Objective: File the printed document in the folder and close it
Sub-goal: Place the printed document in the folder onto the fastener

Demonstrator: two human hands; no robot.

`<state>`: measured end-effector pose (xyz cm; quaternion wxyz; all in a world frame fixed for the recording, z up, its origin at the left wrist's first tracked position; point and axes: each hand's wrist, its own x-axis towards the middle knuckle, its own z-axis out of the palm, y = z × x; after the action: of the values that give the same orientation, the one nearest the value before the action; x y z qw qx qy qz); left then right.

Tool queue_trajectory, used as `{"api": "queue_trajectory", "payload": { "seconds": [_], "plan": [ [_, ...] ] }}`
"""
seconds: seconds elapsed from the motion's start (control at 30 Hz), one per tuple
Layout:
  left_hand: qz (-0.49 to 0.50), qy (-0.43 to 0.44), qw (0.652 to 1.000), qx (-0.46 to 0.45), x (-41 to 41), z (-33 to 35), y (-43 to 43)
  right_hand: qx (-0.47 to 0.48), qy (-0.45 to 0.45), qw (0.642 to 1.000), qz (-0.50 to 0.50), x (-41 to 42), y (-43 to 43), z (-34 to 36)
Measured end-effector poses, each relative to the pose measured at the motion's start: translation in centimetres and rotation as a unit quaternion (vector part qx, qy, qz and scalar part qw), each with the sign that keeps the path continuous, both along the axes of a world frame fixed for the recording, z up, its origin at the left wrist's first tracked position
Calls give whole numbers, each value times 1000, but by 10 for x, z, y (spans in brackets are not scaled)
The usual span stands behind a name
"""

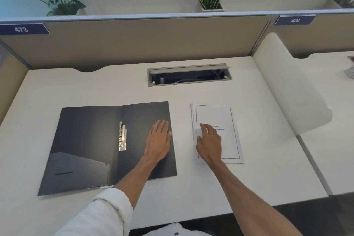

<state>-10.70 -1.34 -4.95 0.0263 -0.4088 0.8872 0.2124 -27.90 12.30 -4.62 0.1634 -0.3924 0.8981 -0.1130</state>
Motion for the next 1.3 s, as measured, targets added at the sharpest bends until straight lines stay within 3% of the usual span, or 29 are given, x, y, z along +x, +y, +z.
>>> {"api": "queue_trajectory", "payload": {
  "seconds": [0.27, 0.43, 0.67, 0.83, 1.07, 1.3],
  "plan": [
    [56, 22, 995, 81, -79, 3, 60, -3, -8, 990, -142, -72, 46, 2],
    [85, 0, 988, 126, -111, 2, 72, 11, -61, 973, -222, -104, 54, 2],
    [50, -78, 992, 85, -124, -6, 78, -12, -135, 960, -243, -127, 49, -4],
    [56, -81, 992, 74, -125, -7, 80, -33, -196, 938, -285, -135, 45, -7],
    [67, -82, 991, 87, -125, -9, 81, -59, -205, 936, -278, -137, 44, -7],
    [60, -74, 992, 82, -120, -15, 85, -80, -253, 913, -310, -131, 43, -1]
  ]
}}
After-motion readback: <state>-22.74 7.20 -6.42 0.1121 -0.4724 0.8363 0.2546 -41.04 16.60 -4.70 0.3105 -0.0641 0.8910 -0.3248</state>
